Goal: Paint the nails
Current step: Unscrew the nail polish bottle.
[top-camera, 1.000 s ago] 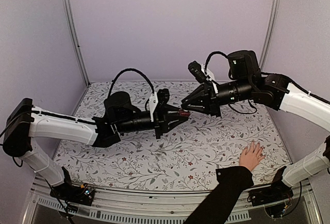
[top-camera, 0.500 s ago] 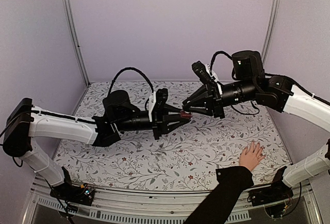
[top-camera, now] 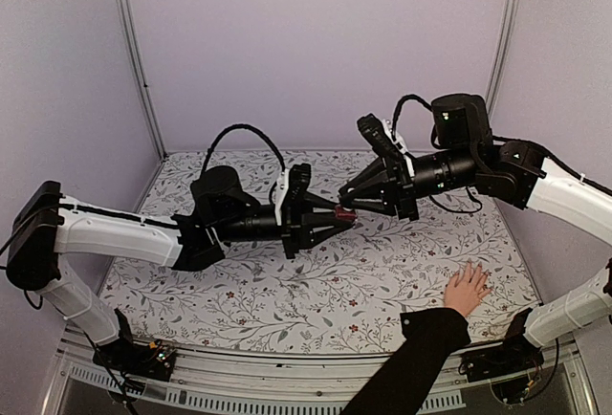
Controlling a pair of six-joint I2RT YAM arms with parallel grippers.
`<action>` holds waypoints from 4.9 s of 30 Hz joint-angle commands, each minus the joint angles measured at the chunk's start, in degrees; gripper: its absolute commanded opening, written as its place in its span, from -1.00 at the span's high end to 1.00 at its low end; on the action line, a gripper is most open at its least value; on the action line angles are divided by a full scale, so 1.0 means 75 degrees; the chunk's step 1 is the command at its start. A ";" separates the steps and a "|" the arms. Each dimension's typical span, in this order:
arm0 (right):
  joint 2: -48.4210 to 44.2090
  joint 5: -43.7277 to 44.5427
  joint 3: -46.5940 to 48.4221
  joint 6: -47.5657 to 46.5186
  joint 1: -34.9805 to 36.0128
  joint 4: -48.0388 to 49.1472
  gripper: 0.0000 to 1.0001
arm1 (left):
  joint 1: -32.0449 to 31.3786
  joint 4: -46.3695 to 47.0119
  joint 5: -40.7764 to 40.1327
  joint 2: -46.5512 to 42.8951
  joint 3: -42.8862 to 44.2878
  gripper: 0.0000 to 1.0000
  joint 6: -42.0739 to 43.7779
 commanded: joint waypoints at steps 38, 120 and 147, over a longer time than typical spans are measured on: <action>0.0434 -0.0529 0.0318 -0.0971 0.0517 -0.0170 0.60 | 0.0020 0.1140 0.1852 0.0175 0.0105 1.00 -0.0669; 0.0684 0.2894 0.0608 0.1783 0.0479 0.0462 0.70 | 0.0017 0.0376 -0.2899 -0.0272 -0.0268 1.00 -0.0051; 0.0571 0.2798 0.0895 0.1326 0.0474 -0.0373 0.27 | 0.0007 -0.0234 -0.2212 -0.0143 -0.0040 1.00 0.0377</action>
